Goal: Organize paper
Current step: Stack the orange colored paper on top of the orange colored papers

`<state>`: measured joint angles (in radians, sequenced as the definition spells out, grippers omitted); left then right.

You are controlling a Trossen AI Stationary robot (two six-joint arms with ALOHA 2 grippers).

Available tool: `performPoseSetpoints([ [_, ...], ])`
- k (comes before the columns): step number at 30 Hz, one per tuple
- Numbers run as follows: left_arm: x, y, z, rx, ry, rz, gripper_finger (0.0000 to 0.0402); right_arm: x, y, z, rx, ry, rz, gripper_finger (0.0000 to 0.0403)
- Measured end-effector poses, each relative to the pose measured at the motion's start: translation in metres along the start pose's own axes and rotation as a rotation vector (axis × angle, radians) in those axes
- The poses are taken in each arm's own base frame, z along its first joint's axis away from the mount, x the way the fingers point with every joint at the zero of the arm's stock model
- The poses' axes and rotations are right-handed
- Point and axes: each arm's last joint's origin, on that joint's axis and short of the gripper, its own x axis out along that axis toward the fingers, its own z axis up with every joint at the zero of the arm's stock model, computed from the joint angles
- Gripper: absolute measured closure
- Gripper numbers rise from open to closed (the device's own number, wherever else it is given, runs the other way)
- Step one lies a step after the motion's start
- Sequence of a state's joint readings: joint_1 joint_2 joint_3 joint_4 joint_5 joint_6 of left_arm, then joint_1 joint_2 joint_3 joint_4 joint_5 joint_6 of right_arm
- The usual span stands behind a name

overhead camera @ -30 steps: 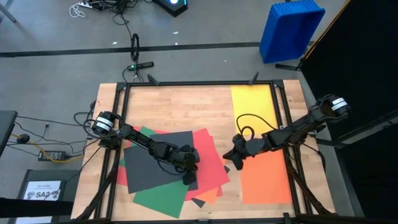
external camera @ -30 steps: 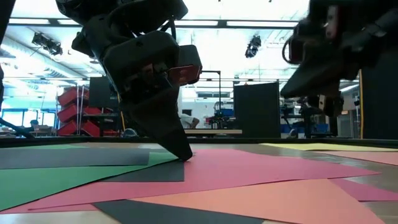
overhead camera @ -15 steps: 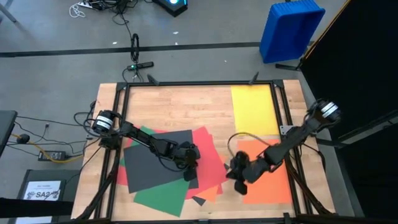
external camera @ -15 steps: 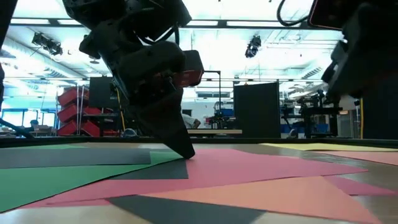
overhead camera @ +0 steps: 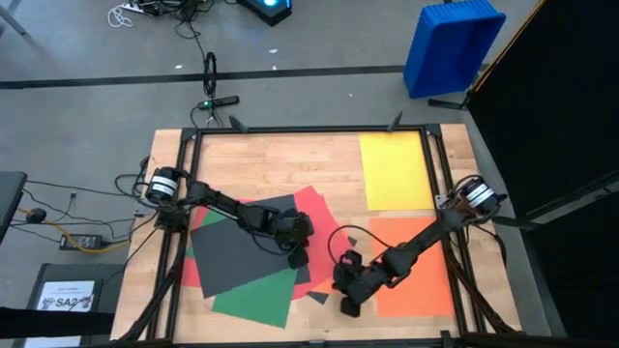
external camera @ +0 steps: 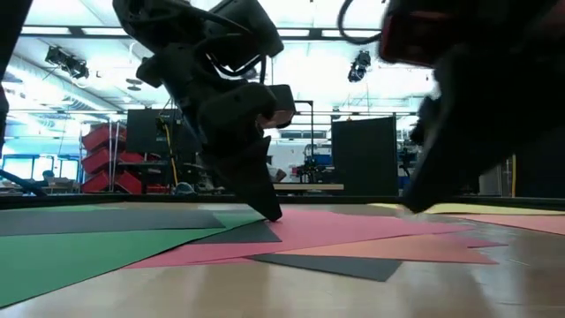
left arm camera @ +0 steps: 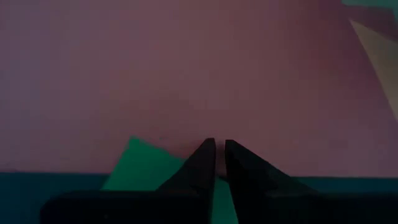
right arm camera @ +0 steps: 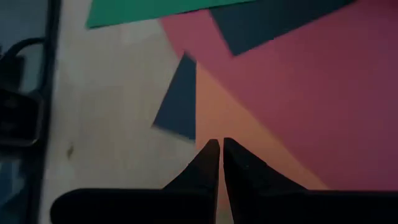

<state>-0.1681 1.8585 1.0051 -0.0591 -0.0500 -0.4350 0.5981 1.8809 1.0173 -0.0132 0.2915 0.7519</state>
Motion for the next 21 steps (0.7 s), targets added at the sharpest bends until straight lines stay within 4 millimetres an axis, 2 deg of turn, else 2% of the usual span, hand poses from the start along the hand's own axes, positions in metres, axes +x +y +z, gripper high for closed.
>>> performPoseSetpoints([
  [6,0.0,0.011,0.006,0.009,0.01,0.028,0.0378,0.017,-0.009,-0.005,0.017,0.071,-0.009,0.0403],
  [15,-0.002,0.037,0.01,0.018,0.06,0.112,0.0378,0.011,0.005,-0.018,0.007,0.118,0.042,0.0403],
  [21,-0.003,0.063,0.017,0.034,0.055,0.192,0.0378,0.007,0.015,-0.024,-0.009,0.185,0.117,0.0403],
])
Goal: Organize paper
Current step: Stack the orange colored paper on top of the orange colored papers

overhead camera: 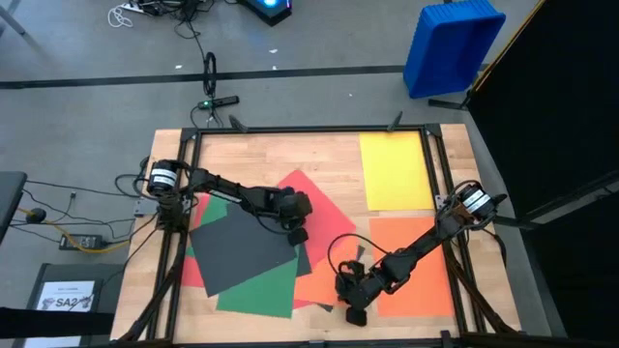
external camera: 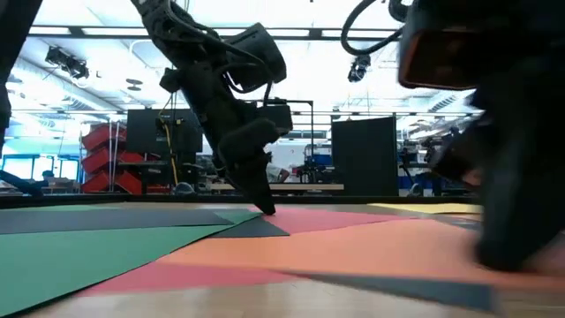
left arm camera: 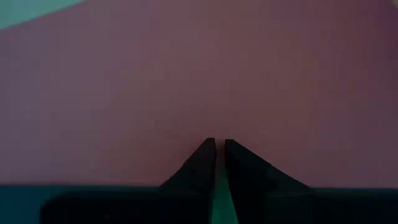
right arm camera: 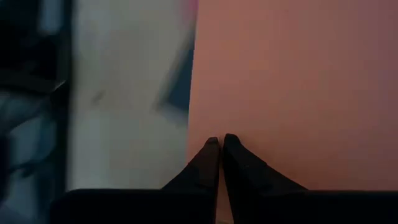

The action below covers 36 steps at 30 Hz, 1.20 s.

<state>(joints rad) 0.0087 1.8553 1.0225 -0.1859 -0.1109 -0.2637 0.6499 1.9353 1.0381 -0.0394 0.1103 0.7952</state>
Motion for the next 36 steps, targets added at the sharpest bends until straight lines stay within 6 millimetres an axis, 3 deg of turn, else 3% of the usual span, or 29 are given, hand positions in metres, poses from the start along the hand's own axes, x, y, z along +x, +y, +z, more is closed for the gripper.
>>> performPoseSetpoints([
  [10,0.001,0.06,0.006,-0.081,0.022,0.23,0.0378,0.0,0.003,0.0,-0.014,0.028,0.027,0.0403],
  [17,-0.009,0.085,0.008,-0.135,0.025,0.296,0.0378,-0.001,0.007,-0.004,-0.015,0.084,0.084,0.0403],
  [21,-0.028,0.088,0.015,-0.151,-0.03,0.298,0.0378,-0.001,0.011,-0.008,-0.025,0.117,0.116,0.0403],
  [27,-0.074,0.082,0.03,-0.162,-0.183,0.273,0.0378,-0.008,0.012,-0.003,-0.039,0.056,0.111,0.0403],
  [30,-0.099,0.067,0.035,-0.145,-0.26,0.224,0.0378,-0.023,0.015,0.01,-0.052,-0.025,0.126,0.0403],
  [33,-0.111,0.036,0.034,-0.092,-0.304,0.109,0.0379,-0.038,0.014,0.016,-0.062,-0.061,0.073,0.0403],
  [36,-0.113,-0.012,0.026,-0.003,-0.329,-0.012,0.0384,-0.058,0.01,0.017,-0.059,-0.081,-0.03,0.0403],
])
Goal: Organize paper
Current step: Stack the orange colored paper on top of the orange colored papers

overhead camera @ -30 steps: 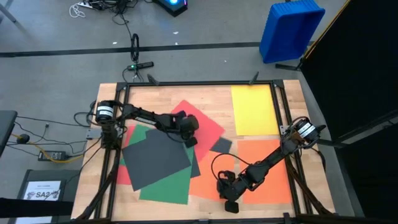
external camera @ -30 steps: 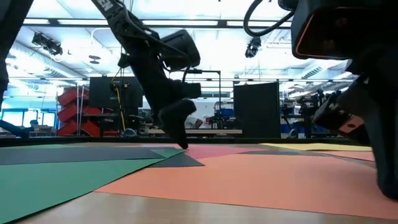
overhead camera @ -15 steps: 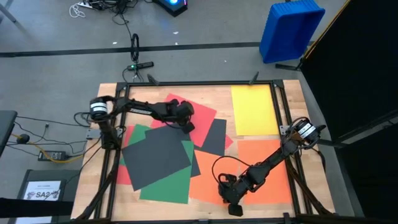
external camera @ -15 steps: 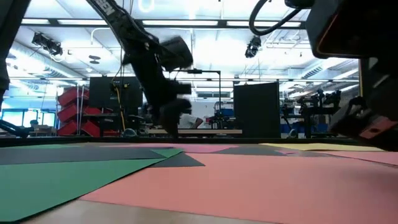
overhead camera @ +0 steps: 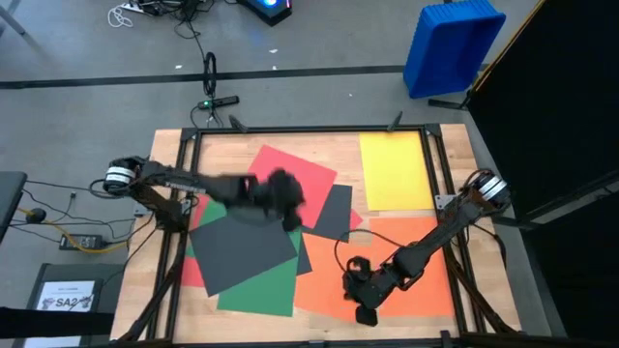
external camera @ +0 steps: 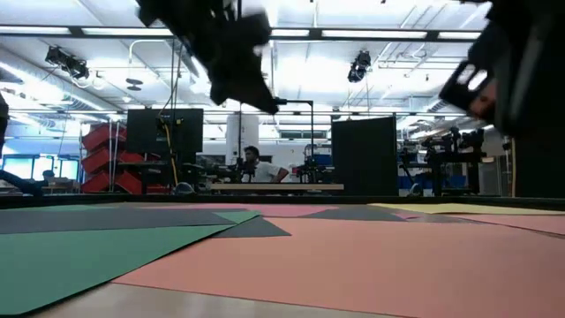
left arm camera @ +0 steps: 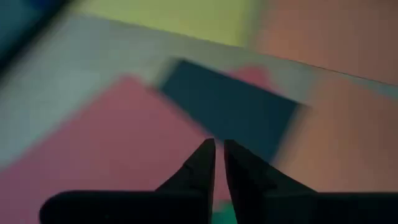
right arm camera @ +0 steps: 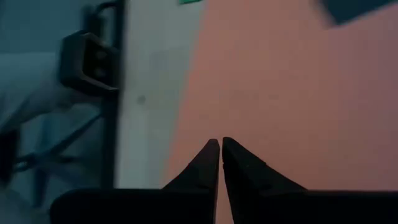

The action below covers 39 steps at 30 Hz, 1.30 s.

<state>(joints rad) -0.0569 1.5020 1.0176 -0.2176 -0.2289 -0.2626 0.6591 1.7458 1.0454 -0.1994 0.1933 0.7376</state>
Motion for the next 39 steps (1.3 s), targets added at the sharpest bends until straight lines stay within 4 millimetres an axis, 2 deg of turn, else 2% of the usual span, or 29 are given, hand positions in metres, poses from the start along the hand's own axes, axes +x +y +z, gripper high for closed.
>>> performPoseSetpoints([
  [3,0.003,-0.045,-0.013,0.045,-0.022,-0.112,0.0394,-0.014,-0.009,-0.005,0.045,0.014,-0.114,0.0403],
  [6,0.011,-0.079,-0.028,0.063,-0.049,-0.161,0.04,-0.015,-0.015,-0.015,0.098,0.044,-0.145,0.04],
  [8,0.019,-0.094,-0.037,0.066,-0.054,-0.193,0.04,-0.014,-0.014,-0.023,0.124,0.06,-0.124,0.0395],
  [11,0.035,-0.106,-0.051,0.043,-0.024,-0.222,0.0401,-0.016,-0.004,-0.035,0.12,0.087,-0.09,0.0381],
  [18,0.067,-0.119,-0.072,-0.035,0.007,-0.327,0.0402,-0.025,0.026,-0.058,0.083,0.06,0.011,0.033],
  [26,0.072,-0.119,-0.077,-0.05,0.026,-0.33,0.0402,-0.03,0.038,-0.064,0.149,0.005,0.055,0.0272],
  [29,0.072,-0.119,-0.077,-0.048,0.032,-0.327,0.0402,-0.02,0.041,-0.064,0.172,-0.016,0.079,0.0259],
  [34,0.072,-0.119,-0.078,-0.053,0.036,-0.331,0.0402,0.013,0.05,-0.073,0.208,-0.052,0.159,0.0247],
  [39,0.072,-0.12,-0.079,-0.049,0.054,-0.355,0.0402,0.02,0.053,-0.074,0.265,-0.071,0.199,0.0254],
])
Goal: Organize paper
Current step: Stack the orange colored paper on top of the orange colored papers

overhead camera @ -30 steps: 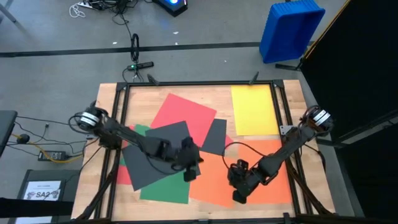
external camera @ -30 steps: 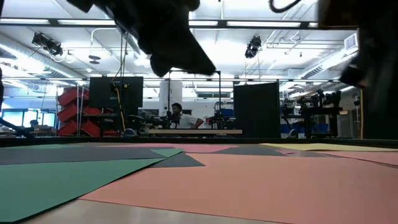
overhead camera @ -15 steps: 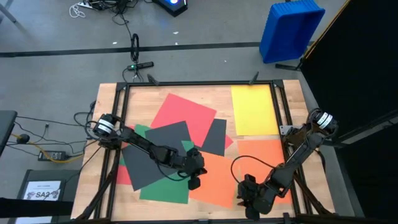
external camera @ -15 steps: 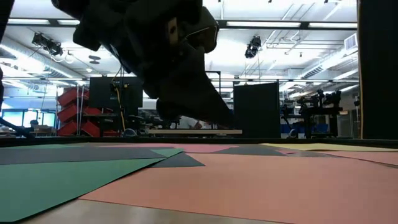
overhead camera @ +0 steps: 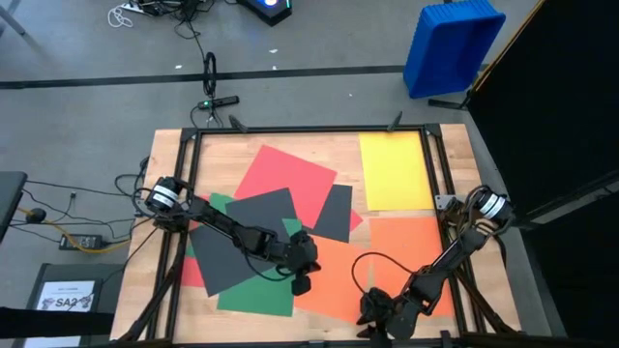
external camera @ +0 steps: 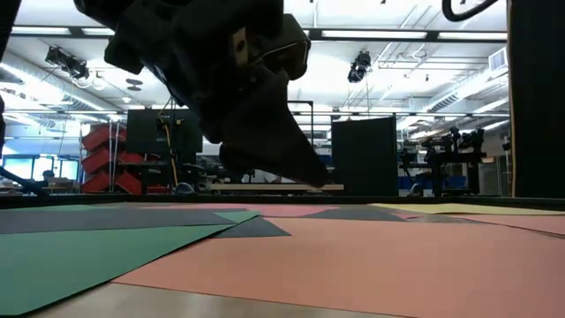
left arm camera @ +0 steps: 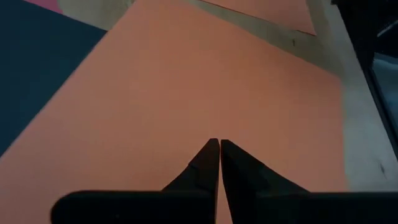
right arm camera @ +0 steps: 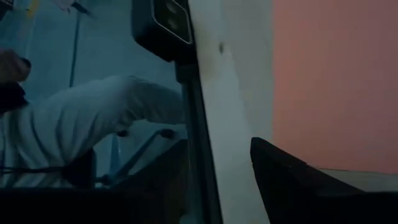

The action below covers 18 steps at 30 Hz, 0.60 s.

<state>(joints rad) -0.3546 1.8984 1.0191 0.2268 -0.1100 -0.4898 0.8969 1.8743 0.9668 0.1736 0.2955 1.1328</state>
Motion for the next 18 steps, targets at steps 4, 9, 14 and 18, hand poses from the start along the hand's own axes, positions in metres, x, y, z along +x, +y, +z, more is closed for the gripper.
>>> performPoseSetpoints([
  [4,0.0,0.004,-0.007,0.02,0.081,0.03,0.0402,0.0,-0.001,-0.003,-0.008,0.025,-0.011,0.0262],
  [9,-0.002,0.008,-0.016,0.027,0.173,0.062,0.0402,-0.001,-0.006,-0.006,0.004,0.093,-0.044,0.0265],
  [14,-0.002,0.008,-0.018,0.027,0.189,0.07,0.0402,-0.001,-0.011,-0.009,0.011,0.144,-0.093,0.0265],
  [18,-0.002,0.008,-0.017,0.026,0.19,0.07,0.0402,-0.001,-0.017,-0.007,0.003,0.162,-0.136,0.0268],
])
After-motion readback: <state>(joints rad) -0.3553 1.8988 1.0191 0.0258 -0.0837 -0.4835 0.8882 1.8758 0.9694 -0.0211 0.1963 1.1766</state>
